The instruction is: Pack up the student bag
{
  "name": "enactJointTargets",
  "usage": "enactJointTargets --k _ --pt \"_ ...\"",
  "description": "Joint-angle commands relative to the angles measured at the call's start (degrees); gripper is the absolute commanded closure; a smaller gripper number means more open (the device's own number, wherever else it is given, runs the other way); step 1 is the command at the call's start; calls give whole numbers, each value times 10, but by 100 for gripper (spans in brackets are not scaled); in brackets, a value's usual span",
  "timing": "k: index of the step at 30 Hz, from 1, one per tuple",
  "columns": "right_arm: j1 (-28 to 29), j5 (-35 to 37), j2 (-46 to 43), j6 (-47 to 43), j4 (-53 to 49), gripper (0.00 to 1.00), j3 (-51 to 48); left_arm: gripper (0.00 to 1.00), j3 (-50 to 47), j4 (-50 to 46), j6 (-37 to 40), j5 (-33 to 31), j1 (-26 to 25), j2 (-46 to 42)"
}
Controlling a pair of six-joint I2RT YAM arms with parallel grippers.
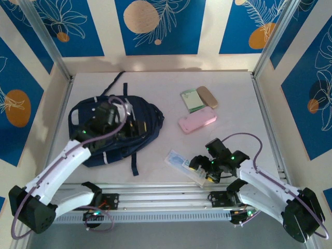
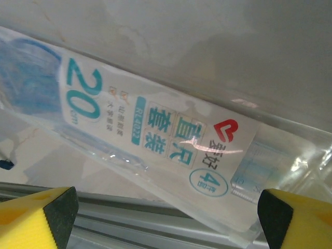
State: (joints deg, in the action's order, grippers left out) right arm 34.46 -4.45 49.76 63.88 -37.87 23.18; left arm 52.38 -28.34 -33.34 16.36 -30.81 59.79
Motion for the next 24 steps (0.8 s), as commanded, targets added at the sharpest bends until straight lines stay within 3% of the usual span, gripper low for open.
enactJointTargets --k 1,6,13,19,24 --pt "-5 -4 19 -6 42 9 0 38 -65 38 -39 -23 -49 -11" --pt "-52 -10 102 -55 101 9 16 38 -105 56 -47 -47 -103 -3" --pt "-93 -20 216 -157 161 8 116 38 -139 100 -71 -61 -135 25" --pt "-124 -26 150 -199 150 7 150 38 -153 143 -84 -65 -150 74" --pt "-154 0 69 -169 93 7 117 38 -154 190 -91 -72 -154 133"
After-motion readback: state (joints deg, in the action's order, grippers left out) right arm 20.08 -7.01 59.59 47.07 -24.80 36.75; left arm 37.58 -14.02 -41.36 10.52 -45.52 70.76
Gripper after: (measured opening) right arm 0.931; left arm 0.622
